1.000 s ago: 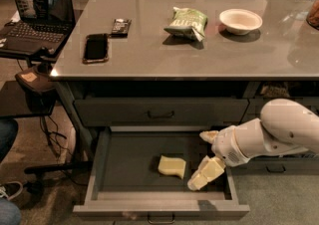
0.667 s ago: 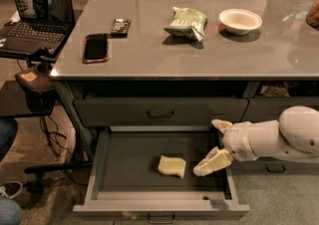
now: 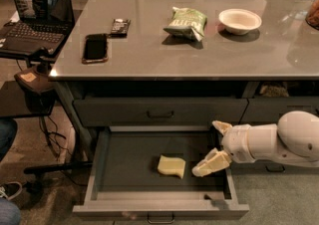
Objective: Pick sponge from middle drawer and place on counter
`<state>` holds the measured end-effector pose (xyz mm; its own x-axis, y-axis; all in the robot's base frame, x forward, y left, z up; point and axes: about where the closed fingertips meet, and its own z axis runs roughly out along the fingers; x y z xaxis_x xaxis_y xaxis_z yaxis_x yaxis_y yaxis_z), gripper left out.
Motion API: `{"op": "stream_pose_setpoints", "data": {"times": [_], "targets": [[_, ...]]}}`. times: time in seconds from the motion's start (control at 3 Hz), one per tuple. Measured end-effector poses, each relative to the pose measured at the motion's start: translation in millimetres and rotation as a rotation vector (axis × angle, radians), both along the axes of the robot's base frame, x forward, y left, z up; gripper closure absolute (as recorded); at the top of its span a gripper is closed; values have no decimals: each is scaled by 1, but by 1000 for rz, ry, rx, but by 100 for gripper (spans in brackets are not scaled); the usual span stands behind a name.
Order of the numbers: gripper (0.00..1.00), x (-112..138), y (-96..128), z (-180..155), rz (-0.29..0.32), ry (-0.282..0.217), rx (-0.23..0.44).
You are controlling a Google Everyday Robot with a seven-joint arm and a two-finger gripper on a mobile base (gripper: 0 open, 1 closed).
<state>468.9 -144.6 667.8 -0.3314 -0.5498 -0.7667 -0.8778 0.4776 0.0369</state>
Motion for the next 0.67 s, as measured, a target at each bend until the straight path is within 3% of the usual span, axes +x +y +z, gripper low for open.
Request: {"op": "stream_pose_setpoints", "data": {"times": [0.33, 0.67], "targets": [[0, -6, 22, -43, -39, 51, 30], [0, 10, 15, -45, -98, 7, 14]]}}
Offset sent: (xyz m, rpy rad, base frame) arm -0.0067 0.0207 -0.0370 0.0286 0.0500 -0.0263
